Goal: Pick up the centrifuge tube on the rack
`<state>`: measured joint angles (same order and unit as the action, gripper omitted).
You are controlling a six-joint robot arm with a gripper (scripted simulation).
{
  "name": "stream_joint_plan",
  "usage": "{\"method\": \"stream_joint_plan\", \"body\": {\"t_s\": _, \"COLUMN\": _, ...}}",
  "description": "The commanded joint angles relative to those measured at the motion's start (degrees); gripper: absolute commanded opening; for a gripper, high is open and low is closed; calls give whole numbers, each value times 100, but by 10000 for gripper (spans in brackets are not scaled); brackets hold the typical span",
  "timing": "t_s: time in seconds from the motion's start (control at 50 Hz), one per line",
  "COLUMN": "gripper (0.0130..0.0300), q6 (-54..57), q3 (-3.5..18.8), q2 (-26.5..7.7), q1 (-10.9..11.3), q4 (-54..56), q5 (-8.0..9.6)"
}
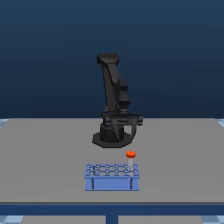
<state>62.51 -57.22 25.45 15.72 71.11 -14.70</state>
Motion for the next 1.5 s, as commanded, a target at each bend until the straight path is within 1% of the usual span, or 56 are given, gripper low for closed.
{"method": "stream_joint_plan", "body": {"t_s": 0.02, "gripper": 300, "q6": 180, "q3": 175, "q2": -251, "q1": 131, "q4": 207, "q5": -103}}
{"method": "stream_joint_plan", "body": {"t_s": 0.04, "gripper": 300, "q6": 180, "q3": 175, "q2": -251, "q1": 131, "q4": 207, "q5": -103}}
{"method": "stream_joint_plan", "body": {"t_s": 0.06, "gripper": 300, "q6": 260, "q3": 254, "q2": -361, "q1": 163, "q4": 309, "q5": -119}}
{"method": "stream_joint_plan", "body": {"t_s": 0.1, "gripper": 300, "q6": 260, "q3": 254, "q2": -361, "q1": 163, "q4": 309, "q5": -119}}
{"method": "stream_joint_plan", "body": {"t_s": 0.12, "gripper": 300, "q6": 344, "q3": 329, "q2": -461, "q1": 191, "q4": 410, "q5": -132}}
{"method": "stream_joint_plan", "body": {"t_s": 0.14, "gripper": 300, "q6": 344, "q3": 329, "q2": -461, "q1": 191, "q4": 410, "q5": -132}}
{"method": "stream_joint_plan", "body": {"t_s": 0.16, "gripper": 300, "q6": 424, "q3": 397, "q2": -551, "q1": 216, "q4": 507, "q5": -143}}
{"method": "stream_joint_plan", "body": {"t_s": 0.2, "gripper": 300, "q6": 424, "q3": 397, "q2": -551, "q1": 216, "q4": 507, "q5": -143}}
{"method": "stream_joint_plan", "body": {"t_s": 0.22, "gripper": 300, "q6": 499, "q3": 460, "q2": -632, "q1": 238, "q4": 596, "q5": -152}}
{"method": "stream_joint_plan", "body": {"t_s": 0.24, "gripper": 300, "q6": 499, "q3": 460, "q2": -632, "q1": 238, "q4": 596, "q5": -152}}
{"method": "stream_joint_plan", "body": {"t_s": 0.26, "gripper": 300, "q6": 565, "q3": 515, "q2": -704, "q1": 257, "q4": 675, "q5": -160}}
{"method": "stream_joint_plan", "body": {"t_s": 0.3, "gripper": 300, "q6": 565, "q3": 515, "q2": -704, "q1": 257, "q4": 675, "q5": -160}}
{"method": "stream_joint_plan", "body": {"t_s": 0.36, "gripper": 300, "q6": 670, "q3": 604, "q2": -821, "q1": 287, "q4": 801, "q5": -172}}
{"method": "stream_joint_plan", "body": {"t_s": 0.56, "gripper": 300, "q6": 760, "q3": 707, "q2": -966, "q1": 322, "q4": 916, "q5": -188}}
{"method": "stream_joint_plan", "body": {"t_s": 0.8, "gripper": 300, "q6": 684, "q3": 719, "q2": -1018, "q1": 330, "q4": 851, "q5": -197}}
{"method": "stream_joint_plan", "body": {"t_s": 1.0, "gripper": 300, "q6": 445, "q3": 658, "q2": -1004, "q1": 319, "q4": 612, "q5": -204}}
{"method": "stream_joint_plan", "body": {"t_s": 1.5, "gripper": 300, "q6": -567, "q3": 526, "q2": -1183, "q1": 318, "q4": -356, "q5": -299}}
